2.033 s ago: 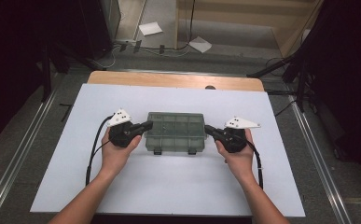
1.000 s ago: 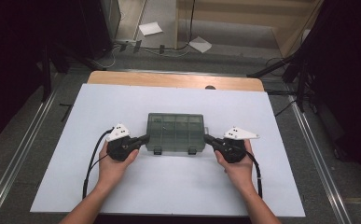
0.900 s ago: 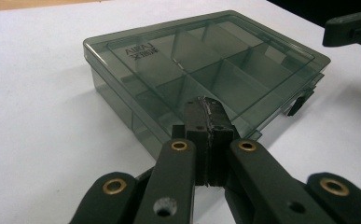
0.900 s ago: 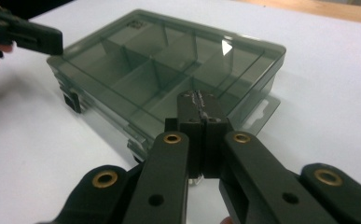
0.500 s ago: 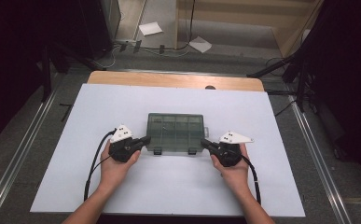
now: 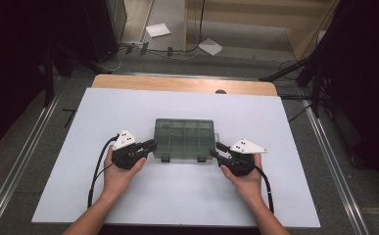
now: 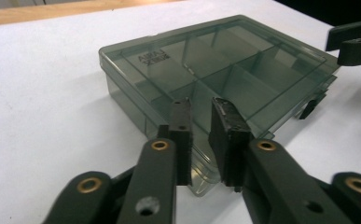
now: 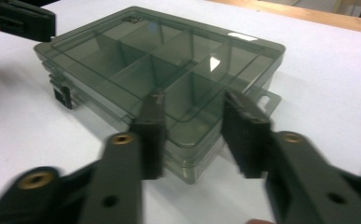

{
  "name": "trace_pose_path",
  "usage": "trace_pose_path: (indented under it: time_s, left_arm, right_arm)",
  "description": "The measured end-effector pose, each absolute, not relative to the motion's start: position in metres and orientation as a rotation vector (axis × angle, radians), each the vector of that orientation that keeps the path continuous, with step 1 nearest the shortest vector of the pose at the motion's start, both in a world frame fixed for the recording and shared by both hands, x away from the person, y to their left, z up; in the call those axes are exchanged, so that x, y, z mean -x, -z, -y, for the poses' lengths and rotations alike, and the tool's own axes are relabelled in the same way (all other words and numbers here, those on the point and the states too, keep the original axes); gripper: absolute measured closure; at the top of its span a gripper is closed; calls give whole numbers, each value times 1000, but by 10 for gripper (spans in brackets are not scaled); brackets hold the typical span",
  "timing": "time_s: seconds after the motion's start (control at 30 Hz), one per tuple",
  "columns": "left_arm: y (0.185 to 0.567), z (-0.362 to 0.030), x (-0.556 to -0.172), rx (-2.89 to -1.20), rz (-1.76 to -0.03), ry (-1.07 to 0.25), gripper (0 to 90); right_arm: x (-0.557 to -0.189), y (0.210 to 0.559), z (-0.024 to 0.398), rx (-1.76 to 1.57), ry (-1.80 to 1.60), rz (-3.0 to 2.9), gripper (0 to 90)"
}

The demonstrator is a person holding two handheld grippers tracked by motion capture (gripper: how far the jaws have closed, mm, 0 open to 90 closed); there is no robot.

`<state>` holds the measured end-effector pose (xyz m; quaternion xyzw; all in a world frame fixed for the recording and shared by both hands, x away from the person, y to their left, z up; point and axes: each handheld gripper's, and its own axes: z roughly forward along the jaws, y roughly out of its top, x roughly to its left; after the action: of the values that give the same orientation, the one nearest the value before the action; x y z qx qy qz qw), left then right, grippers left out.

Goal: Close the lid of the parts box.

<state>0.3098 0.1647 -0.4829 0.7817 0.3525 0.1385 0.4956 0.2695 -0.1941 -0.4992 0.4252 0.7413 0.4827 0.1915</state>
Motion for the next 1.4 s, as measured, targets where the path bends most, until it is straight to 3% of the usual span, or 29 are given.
trace_pose_path:
  time_s: [0.2, 0.33, 0.37, 0.5, 0.57, 0.7, 1.4]
  left_arm:
    - [481, -172, -307, -1860, -850, -296, 602]
    - [480, -174, -305, -1838, -840, -283, 483]
    - [480, -174, -305, -1836, -839, -285, 449]
    - [477, -175, -303, -1836, -840, -282, 247]
    - [477, -175, -302, -1845, -838, -280, 135]
    - [475, -177, -298, -1854, -824, -291, 0]
    - [475, -210, -277, -1824, -832, -371, 0]
  right_arm:
    - [-272, 497, 200, -1209, -1397, -2070, 399]
    - [-271, 496, 200, -1210, -1404, -2072, 229]
    - [-270, 496, 199, -1199, -1406, -2079, 160]
    - [-267, 495, 199, -1186, -1397, -2091, 29]
    - [-266, 495, 202, -1187, -1398, -2091, 8]
    - [-263, 495, 208, -1201, -1398, -2084, 0]
    - [-239, 498, 241, -1236, -1375, -2030, 0]
